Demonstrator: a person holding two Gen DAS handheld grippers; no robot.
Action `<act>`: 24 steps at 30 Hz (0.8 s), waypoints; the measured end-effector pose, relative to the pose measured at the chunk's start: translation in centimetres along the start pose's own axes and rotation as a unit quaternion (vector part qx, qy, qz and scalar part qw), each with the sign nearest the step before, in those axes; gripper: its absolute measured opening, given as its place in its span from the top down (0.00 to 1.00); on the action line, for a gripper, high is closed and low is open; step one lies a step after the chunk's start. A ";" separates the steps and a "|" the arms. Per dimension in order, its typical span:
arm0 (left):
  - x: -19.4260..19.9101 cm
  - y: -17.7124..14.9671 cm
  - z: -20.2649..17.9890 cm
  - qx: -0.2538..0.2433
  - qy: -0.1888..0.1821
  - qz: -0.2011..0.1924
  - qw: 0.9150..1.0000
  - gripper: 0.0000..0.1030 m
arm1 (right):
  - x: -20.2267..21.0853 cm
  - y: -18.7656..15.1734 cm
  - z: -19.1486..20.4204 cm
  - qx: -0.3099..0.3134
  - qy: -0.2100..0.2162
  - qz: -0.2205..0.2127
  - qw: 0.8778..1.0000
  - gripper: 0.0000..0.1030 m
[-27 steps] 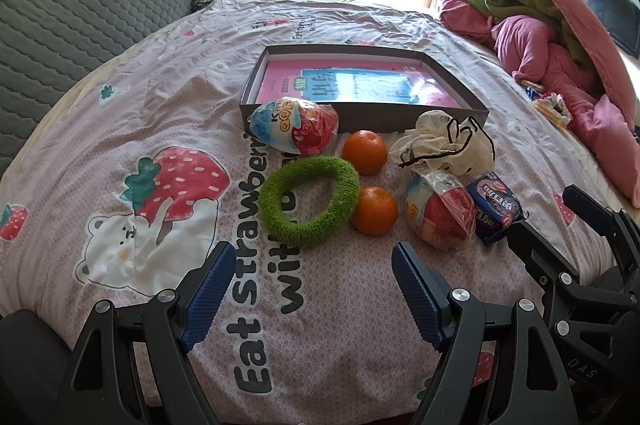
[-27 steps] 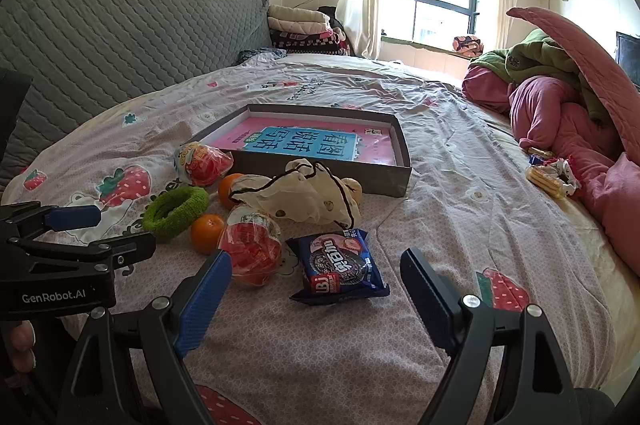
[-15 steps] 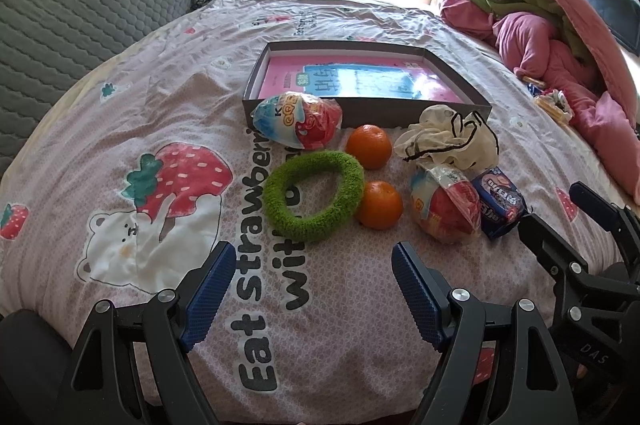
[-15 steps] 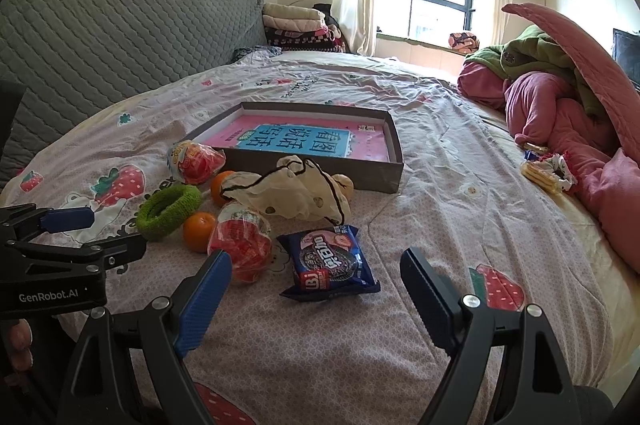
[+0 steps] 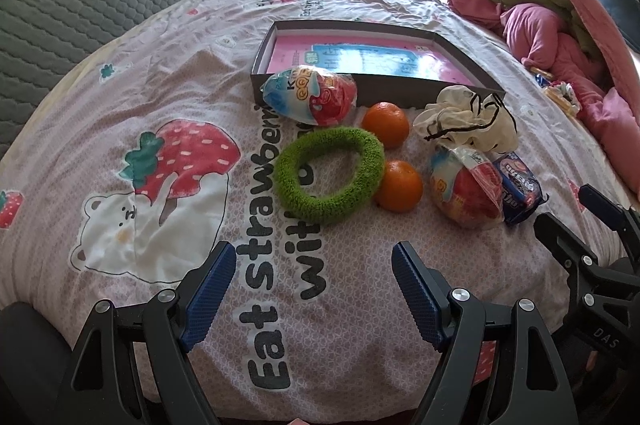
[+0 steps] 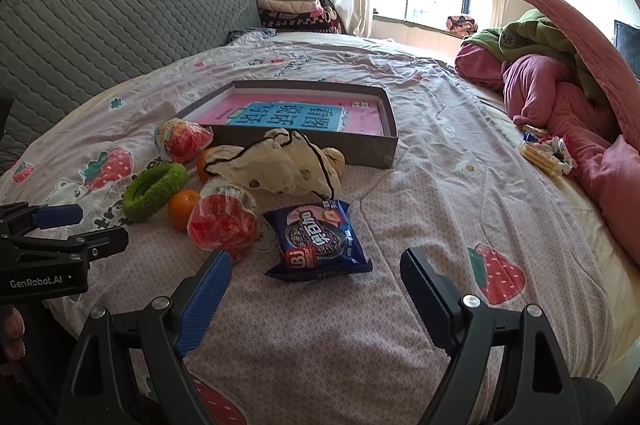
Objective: Organize objects
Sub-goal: 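Move the right gripper toward the blue Oreo pack while the left gripper approaches the green fuzzy ring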
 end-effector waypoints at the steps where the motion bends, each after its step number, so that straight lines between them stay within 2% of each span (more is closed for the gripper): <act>1: -0.1 0.0 0.0 -0.001 0.000 -0.001 1.000 0.21 | -0.1 -0.1 0.0 0.000 -0.001 0.002 1.000 0.17; 16: -1.6 0.3 1.3 -0.007 0.006 -0.004 1.000 0.21 | -2.0 -0.5 -0.6 -0.004 -0.006 0.026 1.000 0.17; 24: -2.8 1.0 1.5 -0.027 0.004 -0.011 1.000 0.21 | -3.2 -0.1 -0.6 -0.003 -0.005 0.034 0.999 0.17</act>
Point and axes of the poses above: each gripper's, at about its wrist camera, not at the fingertips, and x roughly against the way its jaws point, z to its left, y to its top, the point moved 4 cm from there along -x, roughly the way its jaws point, and after that the axes turned 14 degrees about -y, right-handed, at the moved point
